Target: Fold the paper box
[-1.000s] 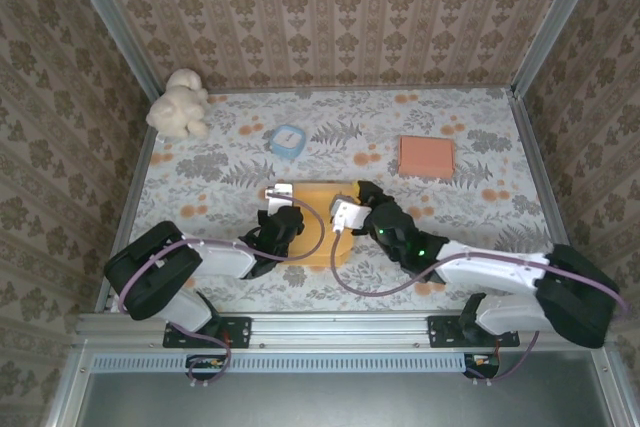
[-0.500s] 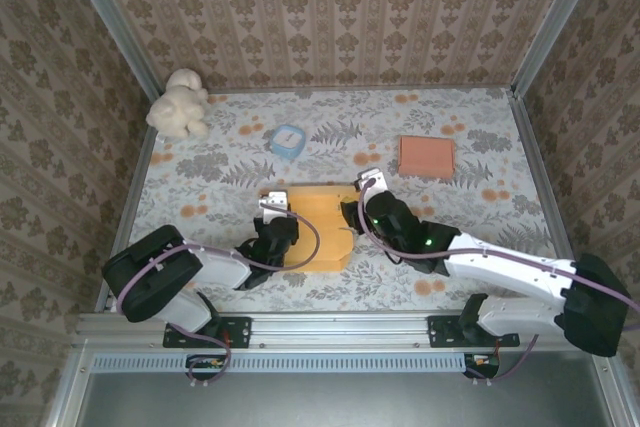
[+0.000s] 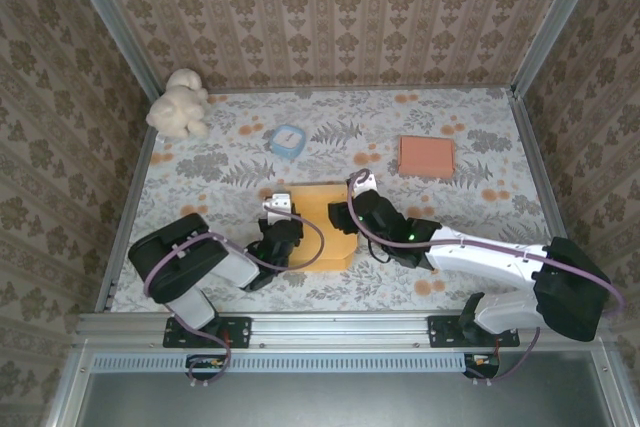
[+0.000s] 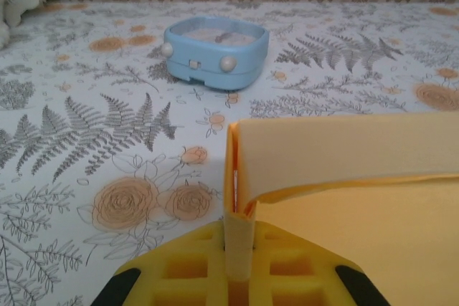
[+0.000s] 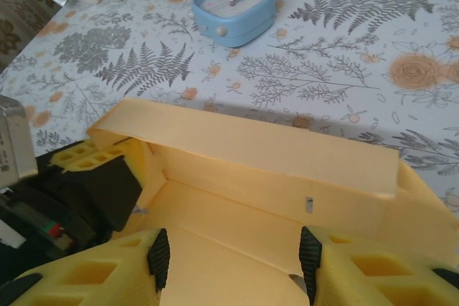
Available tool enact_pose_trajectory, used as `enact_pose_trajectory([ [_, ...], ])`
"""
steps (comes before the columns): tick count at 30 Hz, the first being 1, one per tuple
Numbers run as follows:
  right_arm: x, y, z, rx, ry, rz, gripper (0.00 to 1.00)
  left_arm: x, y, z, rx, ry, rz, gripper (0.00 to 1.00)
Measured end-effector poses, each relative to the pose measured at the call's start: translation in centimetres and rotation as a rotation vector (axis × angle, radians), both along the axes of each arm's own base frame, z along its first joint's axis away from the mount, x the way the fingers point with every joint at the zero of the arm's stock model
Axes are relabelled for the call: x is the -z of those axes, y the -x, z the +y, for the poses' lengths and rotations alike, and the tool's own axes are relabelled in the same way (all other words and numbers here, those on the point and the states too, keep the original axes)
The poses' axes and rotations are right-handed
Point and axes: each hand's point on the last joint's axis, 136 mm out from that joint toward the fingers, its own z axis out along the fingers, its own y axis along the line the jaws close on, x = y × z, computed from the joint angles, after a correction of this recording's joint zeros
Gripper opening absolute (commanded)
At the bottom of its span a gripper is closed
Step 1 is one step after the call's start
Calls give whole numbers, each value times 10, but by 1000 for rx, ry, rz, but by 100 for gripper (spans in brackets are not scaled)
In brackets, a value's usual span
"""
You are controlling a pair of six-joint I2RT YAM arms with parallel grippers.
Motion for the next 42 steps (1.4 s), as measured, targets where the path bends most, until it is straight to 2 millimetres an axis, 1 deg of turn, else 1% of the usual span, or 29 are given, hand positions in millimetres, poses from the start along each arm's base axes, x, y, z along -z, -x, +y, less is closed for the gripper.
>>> enact_pose_trajectory([
  [5, 5, -6, -3, 10, -2, 14, 56, 0, -1, -7, 13, 19, -32, 2],
  [10, 12, -16, -13, 44, 8, 27, 57, -4, -2, -9, 19, 26, -49, 1],
  [16, 10, -28, -25, 88, -5, 20, 57, -5, -2, -9, 23, 20, -55, 1],
  [22, 11, -27, -27, 88, -8, 20, 57, -1, 0, -11, 32, -1, -50, 1],
  [30, 9, -28, -30, 96, -10, 15, 57, -1, 2, -15, 45, -1, -53, 1],
  [33, 14, -29, -29, 98, 1, 24, 57, -1, 2, -15, 46, 0, -53, 1],
  [38, 30, -30, -29, 100, 29, 53, 57, -1, 3, -16, 49, -11, -54, 1],
  [42, 39, -32, -27, 112, 9, 57, 57, 0, 3, -15, 46, -18, -56, 2],
])
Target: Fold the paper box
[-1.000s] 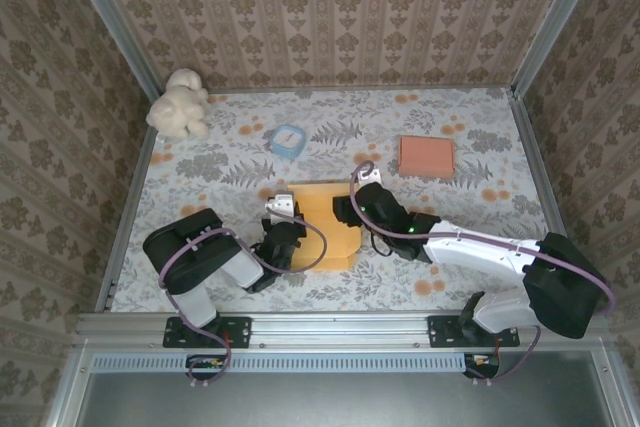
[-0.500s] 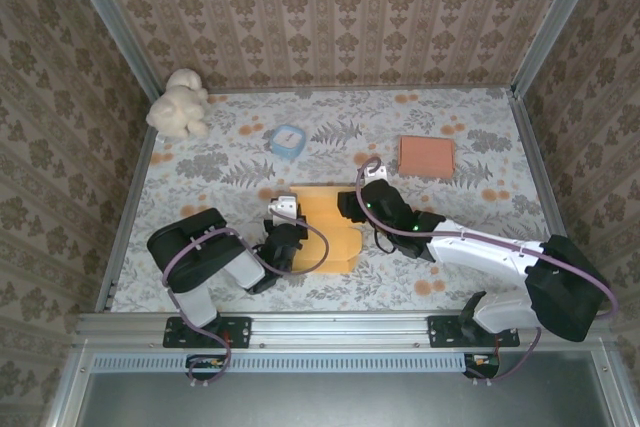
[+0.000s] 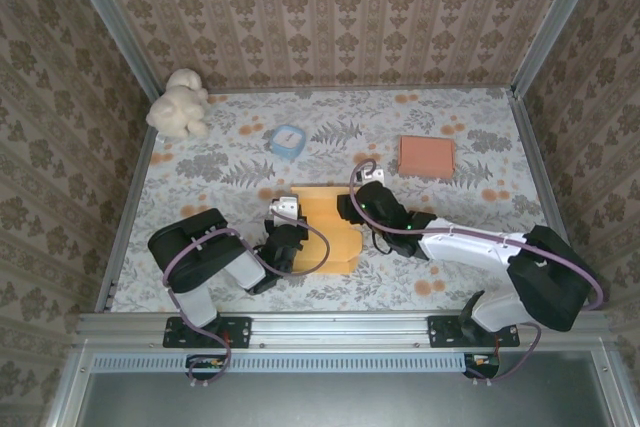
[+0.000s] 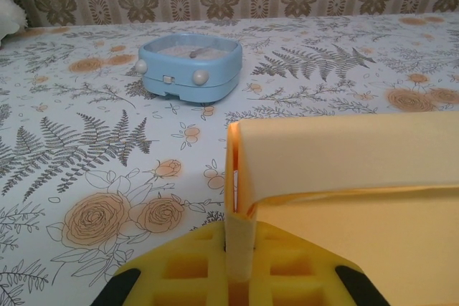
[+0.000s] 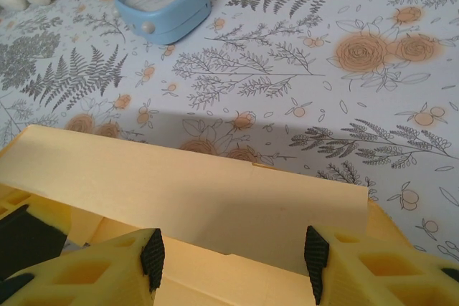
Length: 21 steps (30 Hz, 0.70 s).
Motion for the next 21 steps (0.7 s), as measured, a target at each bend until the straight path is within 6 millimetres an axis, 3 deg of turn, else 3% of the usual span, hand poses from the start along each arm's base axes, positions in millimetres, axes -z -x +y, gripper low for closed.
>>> enact_pose_trajectory([
  [11, 27, 9, 15, -42, -94, 80, 57, 0, 1, -2, 3, -1, -3, 1],
  [21, 27, 15, 24, -81, -168, 85, 57, 0, 1, -10, 14, -5, -7, 1],
])
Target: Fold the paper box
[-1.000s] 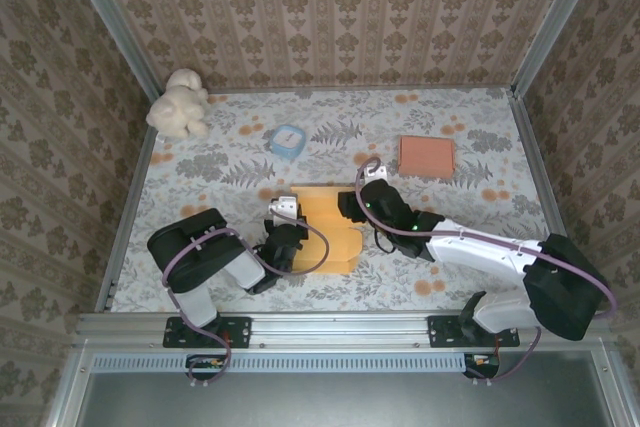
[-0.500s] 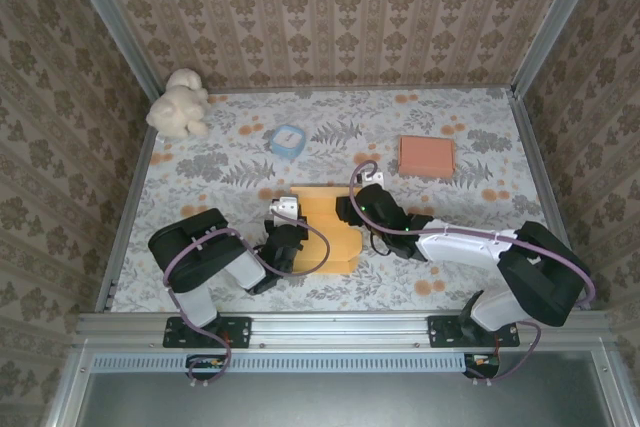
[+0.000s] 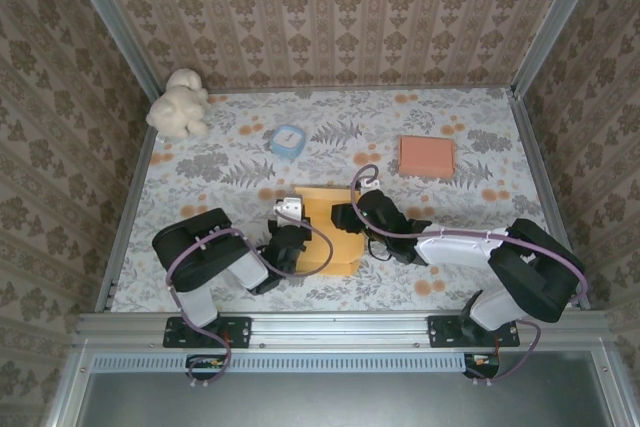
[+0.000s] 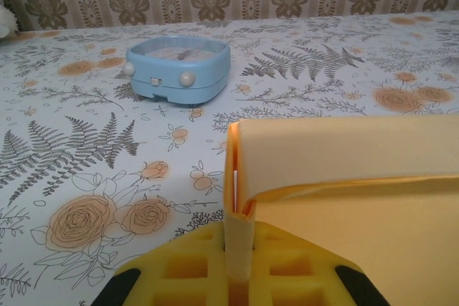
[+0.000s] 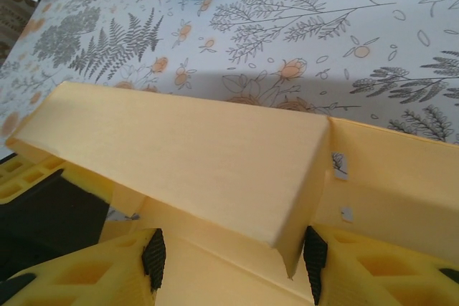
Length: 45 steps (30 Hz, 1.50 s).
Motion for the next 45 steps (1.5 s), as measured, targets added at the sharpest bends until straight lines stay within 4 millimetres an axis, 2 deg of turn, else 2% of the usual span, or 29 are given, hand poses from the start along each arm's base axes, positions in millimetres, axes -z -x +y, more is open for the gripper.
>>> enact_pose_trajectory([
  [13, -7, 12, 9, -80, -132, -81, 56, 0, 1, -2, 4, 7, -2, 2],
  [22, -30, 14, 22, -149, -237, -178, 56, 0, -1, -10, 19, 29, -2, 2],
  [27, -28, 14, 23, -148, -230, -185, 56, 0, -2, -10, 18, 29, -2, 2],
  [34, 2, 16, 10, -116, -62, -135, 56, 0, -2, -10, 18, 27, 0, 2],
  [45, 27, 20, -39, -16, 166, -118, 59, 0, -1, -11, 24, 31, 3, 2],
])
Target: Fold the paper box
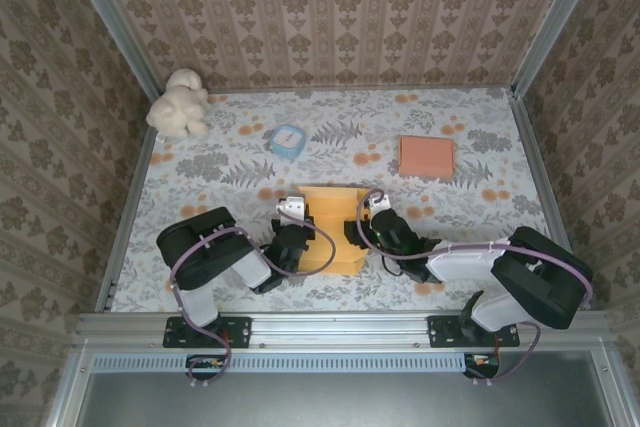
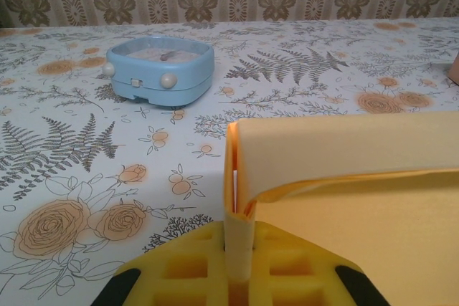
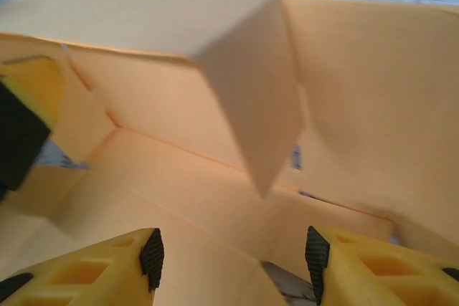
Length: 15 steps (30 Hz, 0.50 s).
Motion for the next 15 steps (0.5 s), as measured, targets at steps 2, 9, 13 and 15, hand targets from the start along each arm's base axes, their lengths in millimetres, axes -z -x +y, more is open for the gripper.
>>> enact_pose_trajectory([
  [2, 0, -2, -9, 26, 25, 0, 58, 0, 0, -1, 4, 1, 0, 2],
  [9, 11, -11, -38, 133, 61, 48, 59, -1, 1, -3, 21, 3, 5, 2],
  [13, 26, -16, -49, 184, 66, 98, 59, -1, 2, -4, 26, -1, 10, 2],
  [15, 35, -15, -49, 182, 68, 125, 59, 0, 2, -4, 26, -4, 12, 2],
])
